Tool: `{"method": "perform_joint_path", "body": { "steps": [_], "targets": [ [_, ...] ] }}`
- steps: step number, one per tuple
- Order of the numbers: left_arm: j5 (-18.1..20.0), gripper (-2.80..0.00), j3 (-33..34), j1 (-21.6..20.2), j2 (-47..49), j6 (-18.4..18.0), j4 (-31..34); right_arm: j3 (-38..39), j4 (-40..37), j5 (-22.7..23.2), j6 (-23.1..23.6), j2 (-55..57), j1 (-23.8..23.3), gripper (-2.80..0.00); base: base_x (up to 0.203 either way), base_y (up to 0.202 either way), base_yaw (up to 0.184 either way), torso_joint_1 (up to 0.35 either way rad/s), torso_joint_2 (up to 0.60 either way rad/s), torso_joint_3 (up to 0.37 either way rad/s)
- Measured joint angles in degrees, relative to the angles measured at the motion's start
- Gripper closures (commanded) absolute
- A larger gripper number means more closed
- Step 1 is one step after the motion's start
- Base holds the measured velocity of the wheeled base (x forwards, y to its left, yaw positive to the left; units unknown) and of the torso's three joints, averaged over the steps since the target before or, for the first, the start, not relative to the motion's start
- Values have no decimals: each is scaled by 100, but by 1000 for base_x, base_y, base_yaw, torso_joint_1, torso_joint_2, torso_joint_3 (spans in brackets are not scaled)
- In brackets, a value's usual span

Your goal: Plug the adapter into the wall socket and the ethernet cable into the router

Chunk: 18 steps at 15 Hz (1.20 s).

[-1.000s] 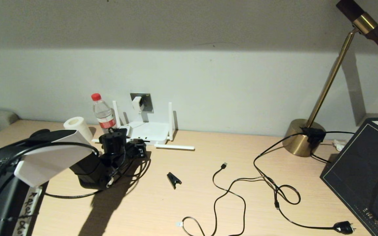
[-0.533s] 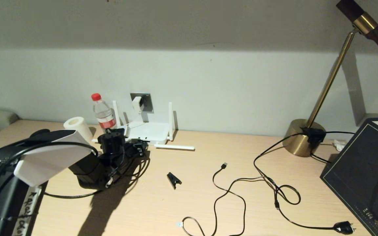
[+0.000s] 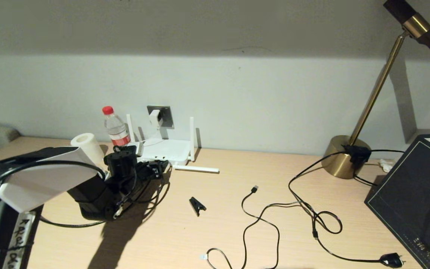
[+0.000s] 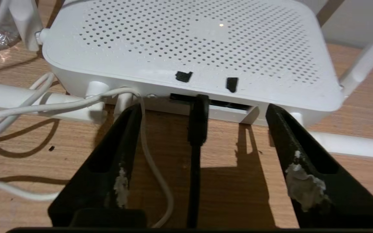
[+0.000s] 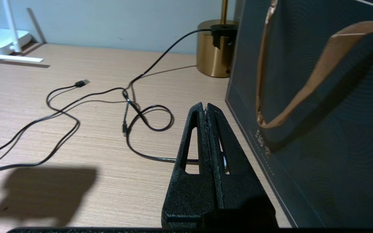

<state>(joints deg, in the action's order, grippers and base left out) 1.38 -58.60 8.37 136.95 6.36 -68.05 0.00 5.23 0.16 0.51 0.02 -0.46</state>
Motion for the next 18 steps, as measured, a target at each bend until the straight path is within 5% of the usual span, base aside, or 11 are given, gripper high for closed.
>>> {"method": "perform_joint_path", "body": {
  "steps": [11, 12, 18],
  "targets": [
    [-14, -280, 993, 399, -1014, -22, -325, 0, -2, 1, -2, 0, 2, 0, 0, 0, 0, 0, 0, 0],
    [-22, 0, 1028, 422, -1183, -28, -319, 0, 0, 0, -2, 0, 2, 0, 0, 0, 0, 0, 0, 0],
    [-171, 0, 1708, 577, -2975, -350, -209, 0, -1, 0, 0, 0, -1, 0, 0, 0, 0, 0, 0, 0]
  ]
}}
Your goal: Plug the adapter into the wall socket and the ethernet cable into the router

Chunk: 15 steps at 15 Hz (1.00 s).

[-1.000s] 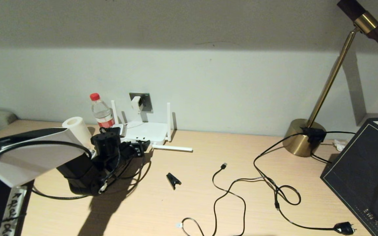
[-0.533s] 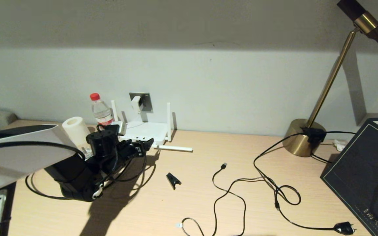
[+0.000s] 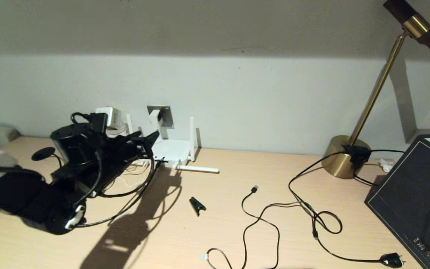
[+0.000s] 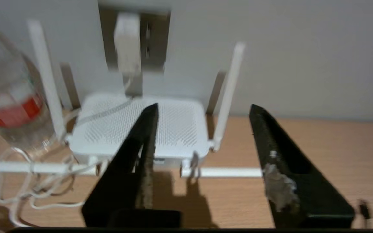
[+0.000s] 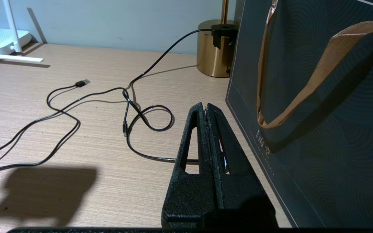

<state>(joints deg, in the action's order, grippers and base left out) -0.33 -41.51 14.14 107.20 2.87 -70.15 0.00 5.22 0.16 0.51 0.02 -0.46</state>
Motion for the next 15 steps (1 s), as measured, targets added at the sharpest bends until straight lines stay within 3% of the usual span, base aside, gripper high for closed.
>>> {"method": "perform_joint_path", "body": {
  "steps": [4, 6, 9, 11, 13, 15],
  "targets": [
    [-262, 0, 941, 319, -1957, -413, 1108, 0, 1, -2, -1, 0, 0, 0, 0, 0, 0, 0, 0, 0],
    [-346, 0, 1975, 540, -3071, -530, 2108, 0, -3, -2, 0, 0, 0, 0, 0, 0, 0, 0, 0, 0],
    [-180, 0, 3619, 801, -4695, -386, 3714, 0, -2, 2, 0, 0, 5, 0, 0, 0, 0, 0, 0, 0],
    [-116, 0, 3941, 871, -5677, -236, 4954, 0, -2, 0, -2, 0, 0, 0, 0, 0, 0, 0, 0, 0],
    [-112, 0, 3989, 566, -6491, -172, 6393, 0, -1, 0, -1, 0, 0, 0, 0, 0, 0, 0, 0, 0],
    [-77, 0, 3981, -342, -7121, -287, 7135, 0, -2, 0, -2, 0, 0, 0, 0, 0, 0, 0, 0, 0]
  ]
}}
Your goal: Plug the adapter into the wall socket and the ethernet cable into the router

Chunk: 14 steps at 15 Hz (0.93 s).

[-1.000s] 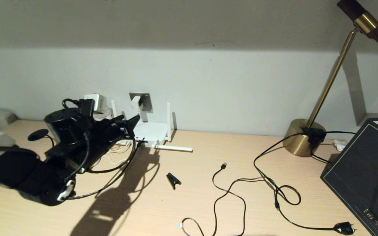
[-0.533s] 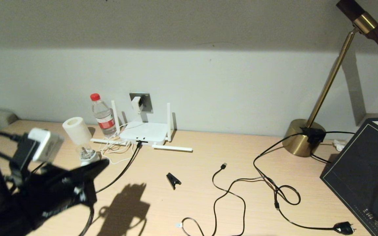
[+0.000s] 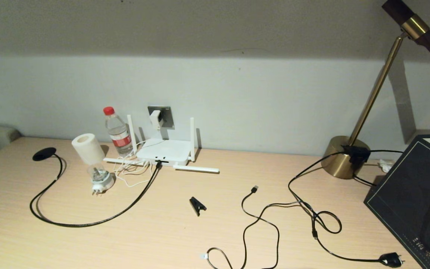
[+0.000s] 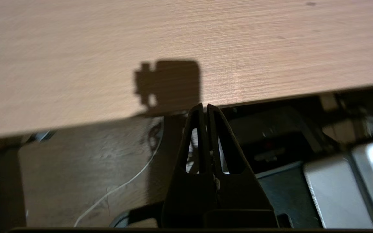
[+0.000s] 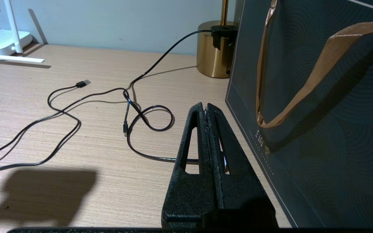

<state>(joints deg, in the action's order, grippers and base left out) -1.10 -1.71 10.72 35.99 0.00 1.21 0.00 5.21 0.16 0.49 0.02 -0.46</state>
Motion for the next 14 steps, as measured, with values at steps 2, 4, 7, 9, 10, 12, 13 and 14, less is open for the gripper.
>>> {"method": "perform_joint_path", "body": {
  "steps": [2, 4, 7, 9, 10, 12, 13, 14],
  "targets": [
    [125, 0, -2, -630, -865, -233, 135, 0, 0, 0, -1, 0, 2, 0, 0, 0, 0, 0, 0, 0],
    [266, 0, 30, -862, -2003, -453, 89, 0, 0, 0, -5, 0, 2, 0, 0, 0, 0, 0, 0, 0],
    [158, 0, 137, -994, -3123, -74, -221, 0, 2, 0, -8, 0, 2, 0, 0, 0, 0, 0, 0, 0],
    [203, 0, 160, -1032, -3410, -150, -307, 0, 2, -2, -19, 0, 2, 0, 0, 0, 0, 0, 0, 0],
    [316, 0, 166, -1039, -3485, -353, -310, 0, -2, 0, -19, 0, 2, 0, 0, 0, 0, 0, 0, 0],
    [322, 0, 168, -1043, -3571, -347, -299, 0, 0, -2, -9, 0, 2, 0, 0, 0, 0, 0, 0, 0],
    [313, 0, 170, -1045, -3592, -236, -302, 0, 0, 0, -20, 0, 2, 0, 0, 0, 0, 0, 0, 0],
    [307, 0, 168, -1045, -3599, -114, -311, 0, -4, -5, -25, 0, 2, 0, 0, 0, 0, 0, 0, 0]
  ]
}}
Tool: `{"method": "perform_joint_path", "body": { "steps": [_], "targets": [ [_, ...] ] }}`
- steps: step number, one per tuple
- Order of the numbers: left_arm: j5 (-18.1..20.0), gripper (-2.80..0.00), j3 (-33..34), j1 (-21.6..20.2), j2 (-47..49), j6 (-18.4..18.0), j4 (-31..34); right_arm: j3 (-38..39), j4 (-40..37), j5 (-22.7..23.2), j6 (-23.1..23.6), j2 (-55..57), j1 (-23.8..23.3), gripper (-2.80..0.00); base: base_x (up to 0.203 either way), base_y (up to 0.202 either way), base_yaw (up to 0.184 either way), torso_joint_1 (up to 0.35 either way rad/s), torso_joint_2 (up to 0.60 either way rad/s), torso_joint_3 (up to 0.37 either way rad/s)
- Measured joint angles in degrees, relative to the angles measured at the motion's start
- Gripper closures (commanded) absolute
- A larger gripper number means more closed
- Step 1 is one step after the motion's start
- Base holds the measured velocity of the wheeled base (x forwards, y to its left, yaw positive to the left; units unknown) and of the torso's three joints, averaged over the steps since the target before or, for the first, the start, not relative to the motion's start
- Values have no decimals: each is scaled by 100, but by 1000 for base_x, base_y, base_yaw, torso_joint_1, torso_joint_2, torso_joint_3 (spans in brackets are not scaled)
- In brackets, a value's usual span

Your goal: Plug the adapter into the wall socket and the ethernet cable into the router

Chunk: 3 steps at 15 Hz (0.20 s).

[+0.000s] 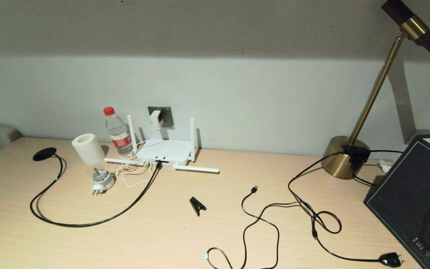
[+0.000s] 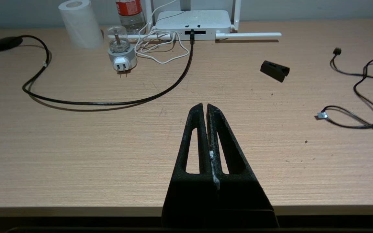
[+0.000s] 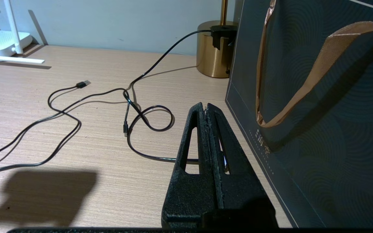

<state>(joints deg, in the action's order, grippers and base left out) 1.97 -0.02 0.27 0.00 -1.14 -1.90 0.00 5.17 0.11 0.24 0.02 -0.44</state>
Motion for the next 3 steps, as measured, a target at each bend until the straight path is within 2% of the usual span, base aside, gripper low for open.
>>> {"method": "perform_joint_path", "body": {
  "steps": [3],
  "targets": [
    [-184, 0, 2, 0, -13, 257, -16, 0, 14, 1, 33, 0, 0, 0, 0, 0, 0, 0, 0, 0]
  ]
}}
